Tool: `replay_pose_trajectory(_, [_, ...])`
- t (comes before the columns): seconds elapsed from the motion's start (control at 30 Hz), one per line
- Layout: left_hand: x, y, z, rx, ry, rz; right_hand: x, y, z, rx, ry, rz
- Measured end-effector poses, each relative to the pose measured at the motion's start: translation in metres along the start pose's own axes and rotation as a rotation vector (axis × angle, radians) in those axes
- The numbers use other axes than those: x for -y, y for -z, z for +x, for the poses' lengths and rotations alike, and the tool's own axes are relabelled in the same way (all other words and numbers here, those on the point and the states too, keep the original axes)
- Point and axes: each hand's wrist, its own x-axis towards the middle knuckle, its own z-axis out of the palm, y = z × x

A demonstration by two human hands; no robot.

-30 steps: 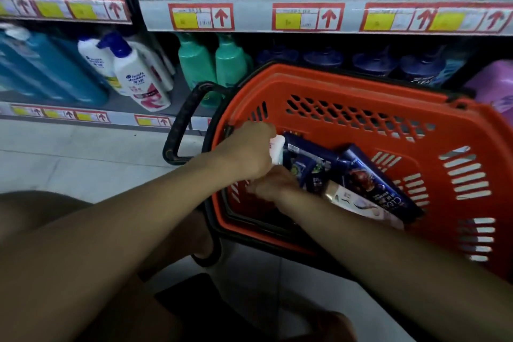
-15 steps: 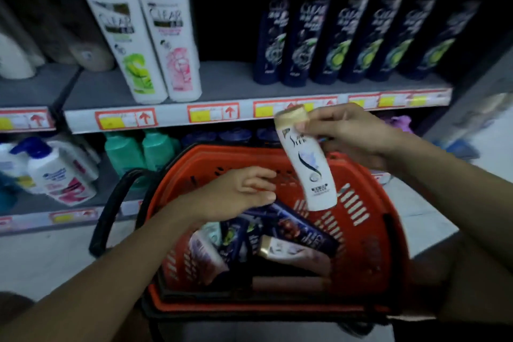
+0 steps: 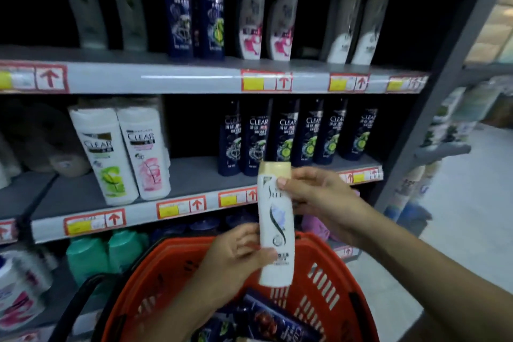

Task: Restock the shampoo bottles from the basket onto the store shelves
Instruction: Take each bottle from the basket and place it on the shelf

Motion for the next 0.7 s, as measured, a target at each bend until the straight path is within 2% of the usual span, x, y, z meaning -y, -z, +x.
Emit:
replay_pose_trajectory(0.13, [-0.025, -0.009, 0.006, -0.034, -0.044, 0.004, -0.006, -0.004, -0.012, -0.057, 0.022, -0.137])
replay_pose_trajectory(0.23, [-0.066, -0.026, 0.021, -0.056, -0.118, 0.022, 0.009, 0.008, -0.012, -0.191, 0.129, -0.146])
replay_pose_trajectory(0.3, [-0.101, -0.042, 0.040, -0.065, -0.166, 0.019, 0.033, 0.029, -0.006, -0.288, 0.231, -0.127])
replay_pose_trajectory(0.43, [-0.180, -0.081, 0.078, -0.076, -0.263, 0.040, 0.093, 0.078, 0.004, -0.378, 0.436, -0.073])
replay_pose_trajectory(0.53, [-0.238, -0.110, 0.120, -0.091, -0.346, 0.115, 0.140, 0.123, 0.026, -0.405, 0.535, -0.075])
replay_pose_trajectory(0.7, [-0.310, -0.143, 0.219, -0.239, -0.453, 0.287, 0.195, 0.195, 0.101, -0.482, 0.619, -0.093])
